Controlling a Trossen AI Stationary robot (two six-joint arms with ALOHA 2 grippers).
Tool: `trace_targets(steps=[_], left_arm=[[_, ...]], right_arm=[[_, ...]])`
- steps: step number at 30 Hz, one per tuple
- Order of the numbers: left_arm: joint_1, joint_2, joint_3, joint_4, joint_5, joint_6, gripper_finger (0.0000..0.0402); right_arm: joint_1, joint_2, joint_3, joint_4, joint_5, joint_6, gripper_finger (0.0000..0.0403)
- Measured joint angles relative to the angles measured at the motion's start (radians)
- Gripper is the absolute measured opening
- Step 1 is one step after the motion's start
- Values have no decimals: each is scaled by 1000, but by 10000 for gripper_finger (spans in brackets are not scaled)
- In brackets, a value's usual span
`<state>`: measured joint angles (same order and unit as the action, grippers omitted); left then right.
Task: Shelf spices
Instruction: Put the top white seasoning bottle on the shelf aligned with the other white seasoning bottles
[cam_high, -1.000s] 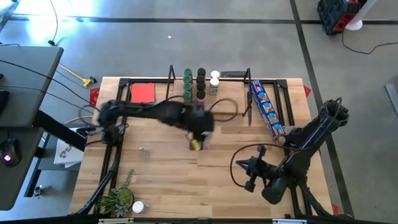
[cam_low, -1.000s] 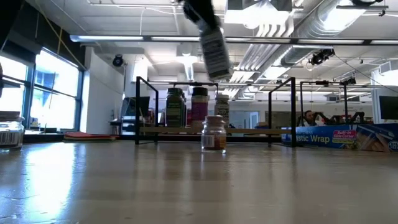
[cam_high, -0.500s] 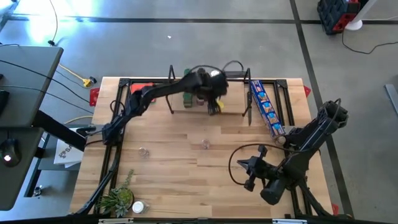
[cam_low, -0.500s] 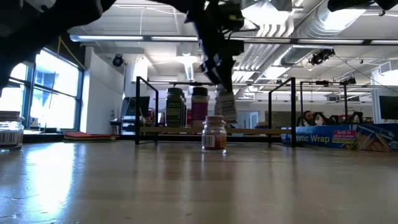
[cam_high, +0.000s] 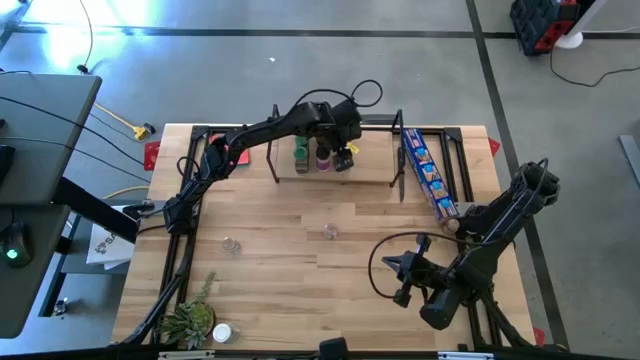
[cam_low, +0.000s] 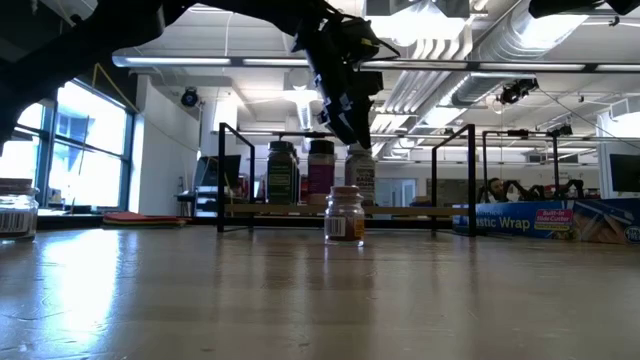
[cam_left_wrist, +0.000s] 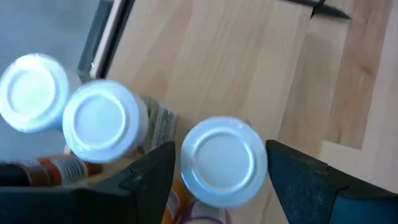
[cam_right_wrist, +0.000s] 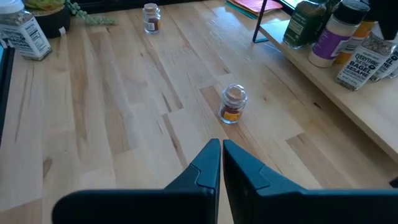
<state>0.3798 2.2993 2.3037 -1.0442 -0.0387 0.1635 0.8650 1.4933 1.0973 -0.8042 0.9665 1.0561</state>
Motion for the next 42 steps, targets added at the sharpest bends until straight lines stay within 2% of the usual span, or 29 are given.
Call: trace_targets(steps=[4, 9, 14, 17, 19, 22, 25, 28, 32, 34, 37, 42], left_arm=[[0, 0, 0, 32, -12, 44, 244], [-29, -11, 1, 21, -104, 129, 245], [-101, -72, 23, -61, -213, 156, 245], [-162, -130, 23, -123, -288, 128, 246], [-215, -176, 22, -175, -344, 84, 244], [-306, -261, 22, -253, -400, 2, 239], [-406, -347, 11, -322, -442, -83, 233], [-510, -437, -42, -357, -509, -189, 227], [-655, -561, -158, -378, -629, -363, 223], [-725, -613, -233, -379, -691, -454, 223], [-833, -682, -369, -380, -770, -600, 223], [-985, -762, -587, -369, -865, -853, 223]], right_arm=[[0, 0, 0, 0, 3, 1, 11], [0, 0, 0, 0, 11, 1, 11], [-6, 8, -2, 4, 116, 8, 11], [-31, 26, -47, 14, 172, -42, 11], [-63, 27, -97, 15, 189, -19, 11], [-137, 25, -153, 20, 156, 10, 11], [-221, 25, -164, 99, 110, -120, 11], [-326, 24, -152, 225, -17, -398, 11], [-494, 4, -144, 429, -331, -819, 11], [-584, -17, -144, 496, -480, -948, 11], [-718, -60, -143, 567, -605, -1032, 11], [-945, -111, -140, 692, -772, -1012, 11]])
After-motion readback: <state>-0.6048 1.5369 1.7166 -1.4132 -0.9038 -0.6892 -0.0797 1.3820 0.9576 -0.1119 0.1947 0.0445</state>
